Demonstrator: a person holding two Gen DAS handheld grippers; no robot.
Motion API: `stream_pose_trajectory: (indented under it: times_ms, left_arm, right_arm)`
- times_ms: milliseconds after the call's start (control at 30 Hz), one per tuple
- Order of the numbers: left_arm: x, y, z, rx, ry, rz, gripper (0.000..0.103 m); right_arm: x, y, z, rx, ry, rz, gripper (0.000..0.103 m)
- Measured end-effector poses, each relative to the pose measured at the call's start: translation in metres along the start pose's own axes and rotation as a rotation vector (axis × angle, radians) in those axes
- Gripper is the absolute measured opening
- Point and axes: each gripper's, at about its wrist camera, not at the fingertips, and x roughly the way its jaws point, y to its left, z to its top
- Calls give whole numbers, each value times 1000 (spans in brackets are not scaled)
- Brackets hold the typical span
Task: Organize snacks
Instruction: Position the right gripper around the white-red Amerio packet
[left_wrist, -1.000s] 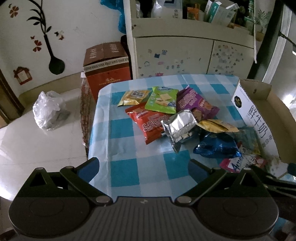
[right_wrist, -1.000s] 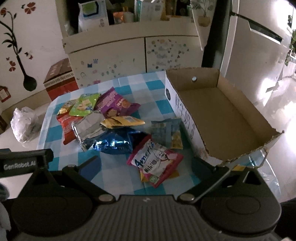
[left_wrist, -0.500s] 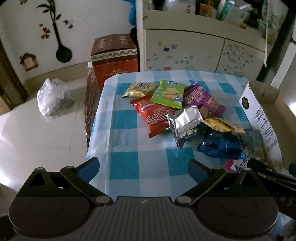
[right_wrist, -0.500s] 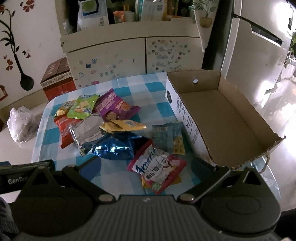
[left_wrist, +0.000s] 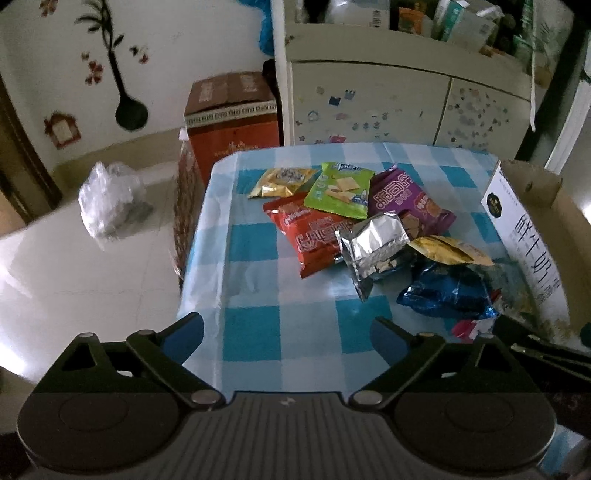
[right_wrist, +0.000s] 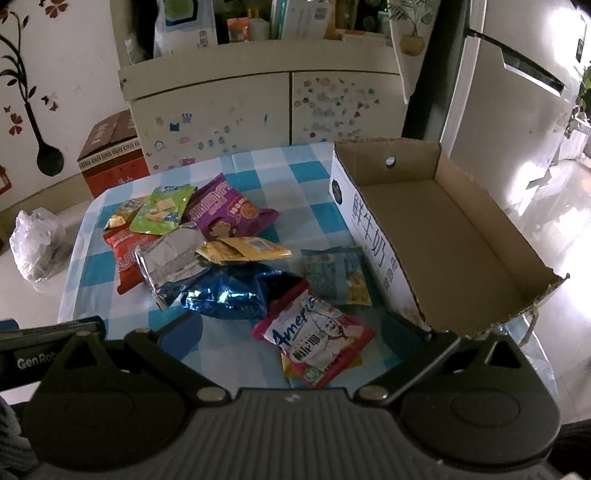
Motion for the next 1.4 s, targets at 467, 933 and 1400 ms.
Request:
stream_pose_trajectory:
  times_ms: [467,933,1400]
  left_arm:
    - [15,1,7,98,34,70,99]
    - [21,7,12,75,43,117,99]
    - [22,6,12,76,44,126,99]
  right_arm:
    - [20,15,3,-32,67,15,102]
    - [26,26,8,-64,67,32,102]
    - [26,28,7,-77,62,23,102]
